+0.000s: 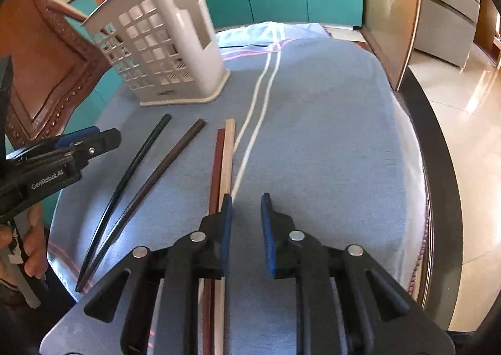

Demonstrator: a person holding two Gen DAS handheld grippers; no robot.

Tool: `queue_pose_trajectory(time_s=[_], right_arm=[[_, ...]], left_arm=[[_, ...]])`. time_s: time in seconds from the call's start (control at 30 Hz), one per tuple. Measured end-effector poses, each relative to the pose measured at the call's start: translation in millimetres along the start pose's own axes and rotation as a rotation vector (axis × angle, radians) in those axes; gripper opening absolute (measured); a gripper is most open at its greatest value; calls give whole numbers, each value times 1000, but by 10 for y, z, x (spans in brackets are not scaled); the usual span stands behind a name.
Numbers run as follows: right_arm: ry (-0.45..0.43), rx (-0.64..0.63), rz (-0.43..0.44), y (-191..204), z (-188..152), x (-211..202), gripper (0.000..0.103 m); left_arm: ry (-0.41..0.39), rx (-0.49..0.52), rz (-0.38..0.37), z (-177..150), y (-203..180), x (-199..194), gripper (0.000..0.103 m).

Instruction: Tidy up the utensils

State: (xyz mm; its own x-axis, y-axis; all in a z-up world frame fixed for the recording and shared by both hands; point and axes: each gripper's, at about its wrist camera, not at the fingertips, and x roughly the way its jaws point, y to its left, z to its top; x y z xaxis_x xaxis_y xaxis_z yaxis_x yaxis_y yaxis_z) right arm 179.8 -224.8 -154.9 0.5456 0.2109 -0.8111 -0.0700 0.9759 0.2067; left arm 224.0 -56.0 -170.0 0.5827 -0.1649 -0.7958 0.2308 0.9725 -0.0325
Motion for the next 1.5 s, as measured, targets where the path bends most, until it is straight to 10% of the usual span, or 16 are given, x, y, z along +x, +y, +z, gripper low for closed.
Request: queue_pose_trajectory(time_s=[1.07,1.27,1.5], right_arm=[[-46,-50,-161,62,24,50,19],[-63,-37,-9,83,33,-4,25],[-51,-45,-74,92,27,50,26]], left_arm=[[98,24,-19,-167,-256,394,51],[99,29,-11,-199,-299,427,51],[97,32,-8,-172,-329,457,52]])
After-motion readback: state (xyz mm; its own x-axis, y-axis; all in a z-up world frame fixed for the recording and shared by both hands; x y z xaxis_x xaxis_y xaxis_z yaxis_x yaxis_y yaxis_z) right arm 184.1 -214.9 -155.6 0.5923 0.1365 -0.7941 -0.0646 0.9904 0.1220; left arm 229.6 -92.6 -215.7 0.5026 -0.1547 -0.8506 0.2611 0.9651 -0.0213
